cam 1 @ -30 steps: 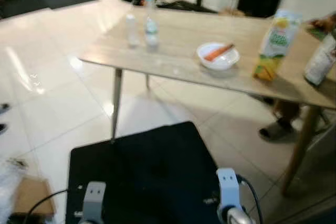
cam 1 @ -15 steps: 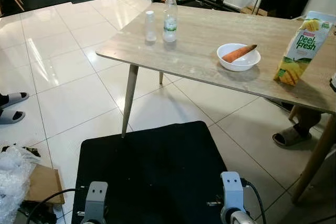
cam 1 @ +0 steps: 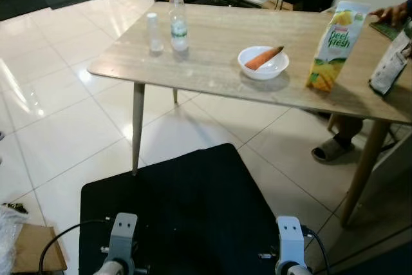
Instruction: Restocking fridge
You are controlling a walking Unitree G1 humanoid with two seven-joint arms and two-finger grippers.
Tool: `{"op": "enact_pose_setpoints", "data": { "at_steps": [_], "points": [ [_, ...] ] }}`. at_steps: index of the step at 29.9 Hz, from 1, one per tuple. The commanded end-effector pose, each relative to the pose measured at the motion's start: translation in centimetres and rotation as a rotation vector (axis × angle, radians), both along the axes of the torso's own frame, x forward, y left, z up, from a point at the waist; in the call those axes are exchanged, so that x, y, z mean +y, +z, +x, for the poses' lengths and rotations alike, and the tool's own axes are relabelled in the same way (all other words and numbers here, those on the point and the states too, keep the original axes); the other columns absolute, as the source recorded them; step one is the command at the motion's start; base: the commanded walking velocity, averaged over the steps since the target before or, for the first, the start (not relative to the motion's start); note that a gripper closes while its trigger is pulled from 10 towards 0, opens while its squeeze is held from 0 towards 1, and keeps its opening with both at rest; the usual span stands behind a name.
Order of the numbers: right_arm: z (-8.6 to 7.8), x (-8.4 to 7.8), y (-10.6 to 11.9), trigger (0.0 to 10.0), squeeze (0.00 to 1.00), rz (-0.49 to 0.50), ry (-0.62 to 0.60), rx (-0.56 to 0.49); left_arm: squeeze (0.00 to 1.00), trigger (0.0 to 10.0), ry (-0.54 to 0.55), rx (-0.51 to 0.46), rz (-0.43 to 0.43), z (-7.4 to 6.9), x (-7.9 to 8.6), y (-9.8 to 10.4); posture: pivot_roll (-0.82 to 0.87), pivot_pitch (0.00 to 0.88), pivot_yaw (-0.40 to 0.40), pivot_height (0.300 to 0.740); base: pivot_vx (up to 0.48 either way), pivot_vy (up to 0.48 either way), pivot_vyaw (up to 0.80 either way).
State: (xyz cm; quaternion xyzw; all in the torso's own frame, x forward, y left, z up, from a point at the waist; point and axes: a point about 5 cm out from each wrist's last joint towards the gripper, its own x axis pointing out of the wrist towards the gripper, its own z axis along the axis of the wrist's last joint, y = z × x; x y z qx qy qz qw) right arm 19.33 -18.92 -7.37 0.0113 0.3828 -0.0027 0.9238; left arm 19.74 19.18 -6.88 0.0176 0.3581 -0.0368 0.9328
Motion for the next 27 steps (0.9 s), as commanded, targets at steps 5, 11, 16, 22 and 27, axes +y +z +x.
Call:
{"op": "enact_pose_setpoints", "data": {
  "at_steps": [5,11,16,22,27],
  "points": [
    [-0.17,0.11,-0.06,10.0,0.00,0.009,-0.014,-0.007,0.00,10.0,0.004,0.024,0.006,-0.60,0.04,-0.36,-0.17,0.106,0.091,0.725,0.000,0.000,0.00],
    [-0.09,0.22,-0.03,10.0,0.00,0.010,0.003,-0.007,0.00,10.0,0.034,0.041,-0.018,-0.88,-0.01,-0.57,-0.15,0.104,0.065,0.725,0.000,0.000,0.00],
    [0.40,0.71,0.14,10.0,0.00,0.011,0.026,-0.013,0.00,10.0,0.029,0.041,-0.023,-1.14,-0.13,-0.67,-0.15,0.104,0.057,0.725,0.000,0.000,0.00],
    [0.65,0.80,0.27,10.0,0.00,0.014,0.032,-0.021,0.00,10.0,0.031,0.045,-0.028,-1.26,-0.21,-0.75,-0.14,0.107,0.052,0.725,0.000,0.000,0.00],
    [0.62,0.85,0.26,10.0,0.00,0.013,0.037,-0.021,0.00,10.0,0.032,0.048,-0.034,-1.37,-0.28,-0.81,-0.14,0.108,0.054,0.725,0.000,0.000,0.00]
  ]
}}
